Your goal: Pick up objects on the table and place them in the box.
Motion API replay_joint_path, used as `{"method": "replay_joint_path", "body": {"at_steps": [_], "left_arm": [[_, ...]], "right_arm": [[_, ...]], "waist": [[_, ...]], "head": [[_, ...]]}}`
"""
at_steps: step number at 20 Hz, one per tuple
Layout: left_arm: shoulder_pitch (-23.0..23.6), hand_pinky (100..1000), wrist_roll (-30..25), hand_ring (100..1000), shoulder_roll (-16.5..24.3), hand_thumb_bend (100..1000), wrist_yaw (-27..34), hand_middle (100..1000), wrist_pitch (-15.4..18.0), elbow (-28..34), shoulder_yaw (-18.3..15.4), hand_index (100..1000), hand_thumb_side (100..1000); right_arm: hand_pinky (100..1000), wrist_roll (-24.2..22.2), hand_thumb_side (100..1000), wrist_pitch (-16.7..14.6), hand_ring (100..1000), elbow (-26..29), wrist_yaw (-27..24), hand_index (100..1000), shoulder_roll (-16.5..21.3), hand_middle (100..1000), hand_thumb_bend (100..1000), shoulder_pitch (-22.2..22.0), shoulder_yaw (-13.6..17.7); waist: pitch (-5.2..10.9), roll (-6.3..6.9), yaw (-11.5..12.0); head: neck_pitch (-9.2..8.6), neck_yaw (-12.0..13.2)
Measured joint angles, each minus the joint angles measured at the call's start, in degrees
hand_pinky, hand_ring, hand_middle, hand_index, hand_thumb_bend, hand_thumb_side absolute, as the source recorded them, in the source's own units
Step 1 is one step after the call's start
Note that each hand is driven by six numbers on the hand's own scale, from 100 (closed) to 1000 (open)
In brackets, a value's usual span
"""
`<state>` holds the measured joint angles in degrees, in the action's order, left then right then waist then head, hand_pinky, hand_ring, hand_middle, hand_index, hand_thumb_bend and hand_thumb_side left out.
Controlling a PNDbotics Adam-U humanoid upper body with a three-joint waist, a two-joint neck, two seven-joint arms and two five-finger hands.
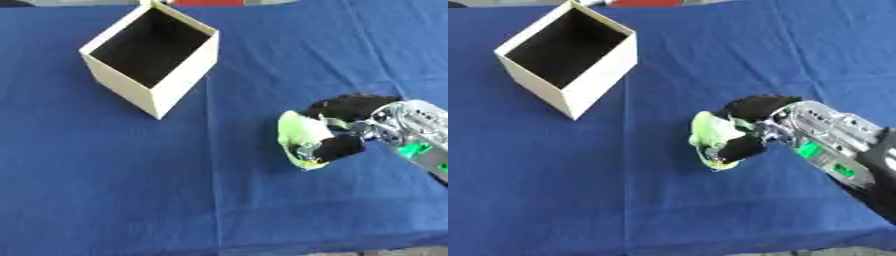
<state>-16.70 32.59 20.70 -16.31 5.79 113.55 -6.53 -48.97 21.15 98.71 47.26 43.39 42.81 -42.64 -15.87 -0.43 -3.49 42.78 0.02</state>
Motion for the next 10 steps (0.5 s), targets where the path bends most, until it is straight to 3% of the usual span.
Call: {"method": "replay_joint_path", "body": {"at_steps": [6,10], "left_arm": [[0.0,492,0.0,609,0.0,366,0.1,694,0.0,0.0,0.0,867,714],[0.0,492,0.0,608,0.0,362,0.1,693,0.0,0.0,0.0,867,713]], "right_arm": [[941,-0.4,1000,-0.4,945,-1.7,0.8,1000,-1.4,893,326,0.9,-0.5],[897,0.1,953,0.1,870,-2.1,1.4,916,-2.0,747,309,1.3,-0.6]], "waist": [[0.0,-0.01,0.0],[0.0,-0.01,0.0]], "head": [[0.0,-0.2],[0.0,-0.2]]}}
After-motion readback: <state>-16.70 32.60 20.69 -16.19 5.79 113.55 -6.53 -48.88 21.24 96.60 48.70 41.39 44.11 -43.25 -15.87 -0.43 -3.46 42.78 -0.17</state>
